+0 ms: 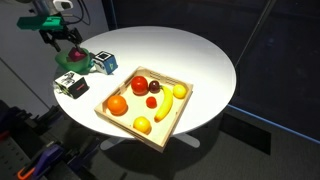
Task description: Put the pink block inside the green bowl
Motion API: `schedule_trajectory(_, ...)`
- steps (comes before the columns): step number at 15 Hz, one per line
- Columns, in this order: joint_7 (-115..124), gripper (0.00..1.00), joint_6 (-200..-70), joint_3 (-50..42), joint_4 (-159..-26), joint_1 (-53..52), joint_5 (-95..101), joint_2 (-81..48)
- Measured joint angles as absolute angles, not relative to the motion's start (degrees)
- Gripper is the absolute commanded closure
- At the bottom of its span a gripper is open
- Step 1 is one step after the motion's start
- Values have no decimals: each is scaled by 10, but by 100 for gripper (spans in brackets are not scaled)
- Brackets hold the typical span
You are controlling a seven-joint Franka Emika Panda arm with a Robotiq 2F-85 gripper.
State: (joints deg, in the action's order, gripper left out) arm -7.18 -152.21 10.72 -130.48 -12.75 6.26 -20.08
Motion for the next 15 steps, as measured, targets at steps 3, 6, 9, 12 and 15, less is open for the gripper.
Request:
schedule_trajectory(3,-70,0,-1513,112,-1305,-128,62,-192)
schedule_trajectory(6,-61,0,-1494,118,-1305,-128,61,-179)
schedule_trajectory(9,-44,0,-1468,120,-1305,-128,59,-164)
schedule_trajectory(12,-14,0,-1439,120,-1306,-128,58,-148)
schedule_trajectory(15,25,0,-1413,120,-1308,-128,58,-132)
